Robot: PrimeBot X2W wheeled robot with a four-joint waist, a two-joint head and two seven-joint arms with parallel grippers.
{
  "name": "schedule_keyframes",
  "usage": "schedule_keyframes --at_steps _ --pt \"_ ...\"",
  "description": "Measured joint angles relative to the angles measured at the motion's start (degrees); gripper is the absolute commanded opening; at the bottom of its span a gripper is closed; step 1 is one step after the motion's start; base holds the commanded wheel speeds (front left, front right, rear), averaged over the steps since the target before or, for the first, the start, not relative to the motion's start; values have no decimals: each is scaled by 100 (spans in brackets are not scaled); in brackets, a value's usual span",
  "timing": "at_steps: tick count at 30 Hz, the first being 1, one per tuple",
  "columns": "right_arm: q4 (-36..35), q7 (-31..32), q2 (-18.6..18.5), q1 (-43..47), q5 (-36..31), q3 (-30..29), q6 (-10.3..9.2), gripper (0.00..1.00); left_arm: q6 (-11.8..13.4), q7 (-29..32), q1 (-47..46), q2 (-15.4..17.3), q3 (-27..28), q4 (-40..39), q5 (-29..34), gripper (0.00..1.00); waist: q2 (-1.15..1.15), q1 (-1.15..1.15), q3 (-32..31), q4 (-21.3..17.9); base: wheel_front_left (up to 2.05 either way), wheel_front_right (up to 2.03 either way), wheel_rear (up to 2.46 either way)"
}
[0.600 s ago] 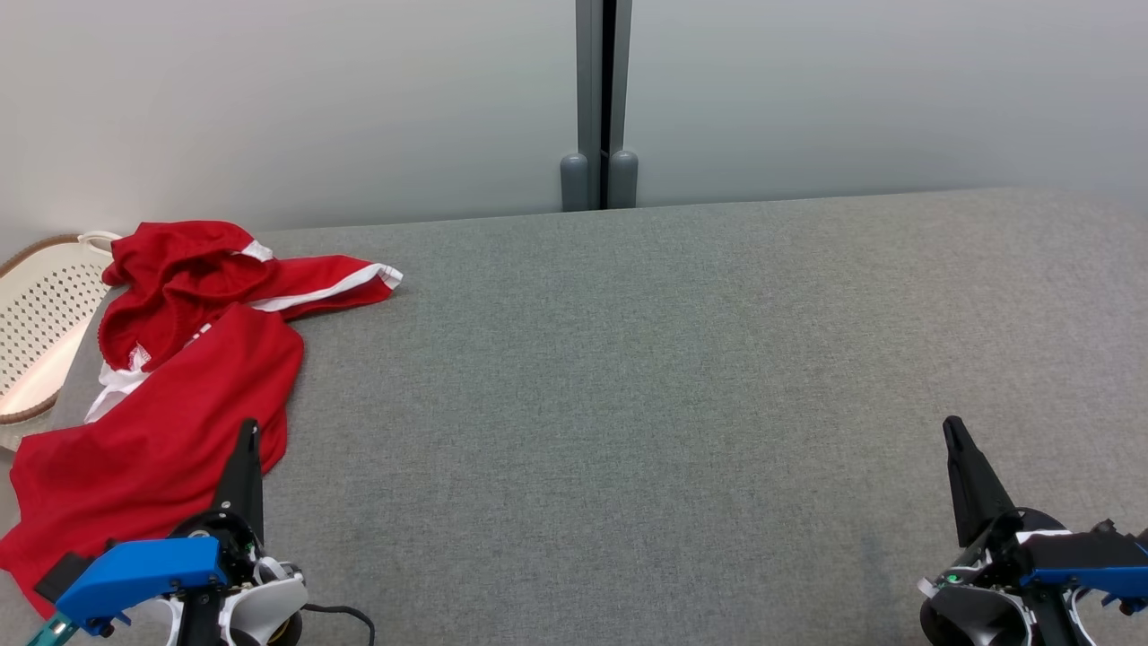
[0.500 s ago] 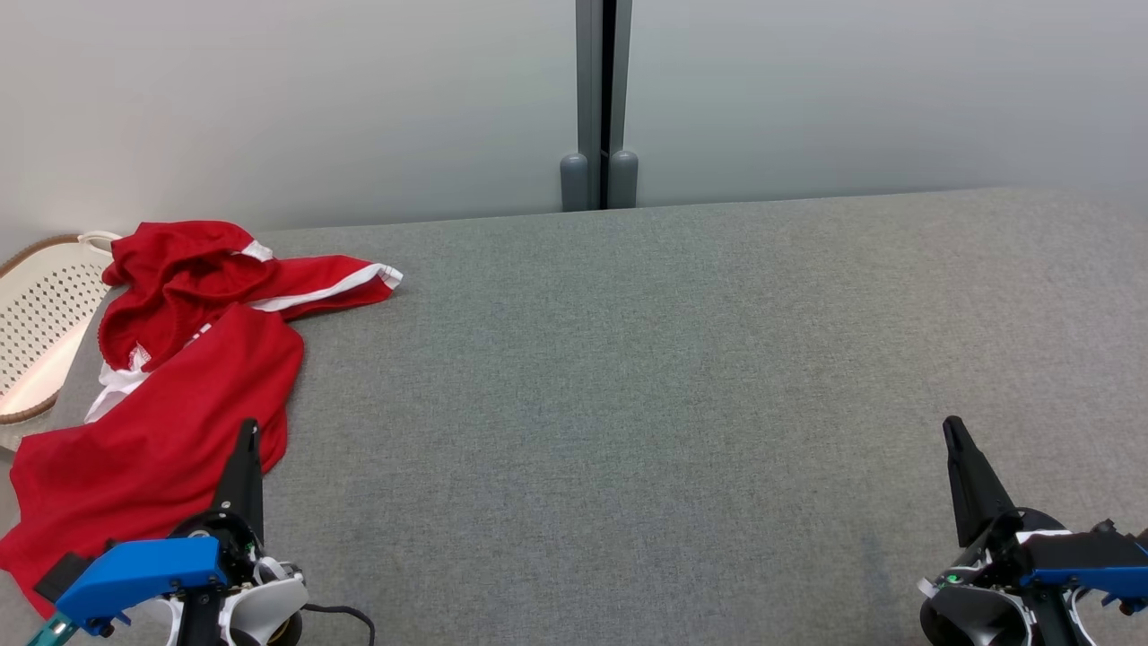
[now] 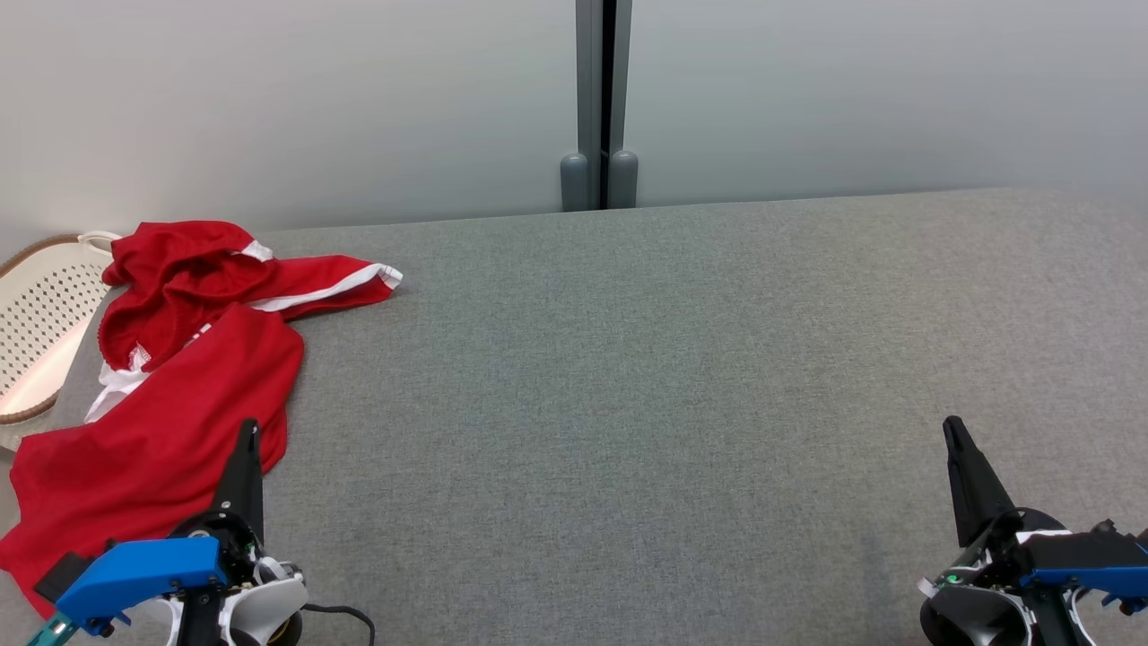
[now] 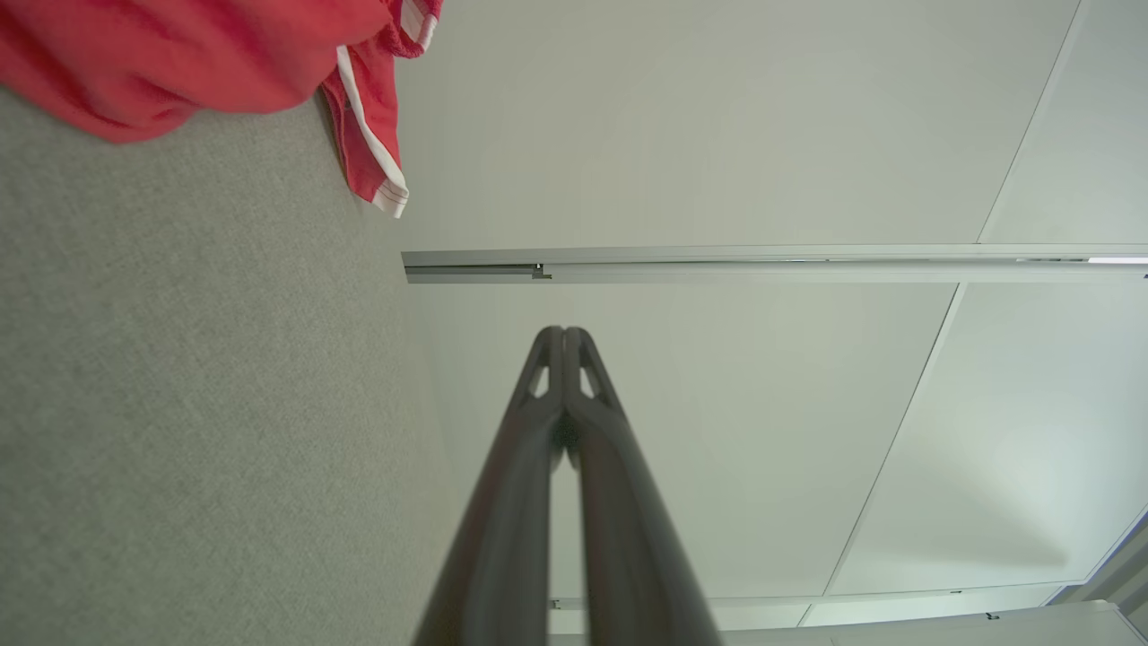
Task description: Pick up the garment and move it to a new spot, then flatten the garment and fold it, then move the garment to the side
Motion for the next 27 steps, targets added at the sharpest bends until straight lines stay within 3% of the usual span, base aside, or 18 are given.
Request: schedule_keyframes --at_steps 27 --pt "0 0 0 0 0 0 0 0 1 0 0 0 0 0 0 0 0 0 0 0 0 0 0"
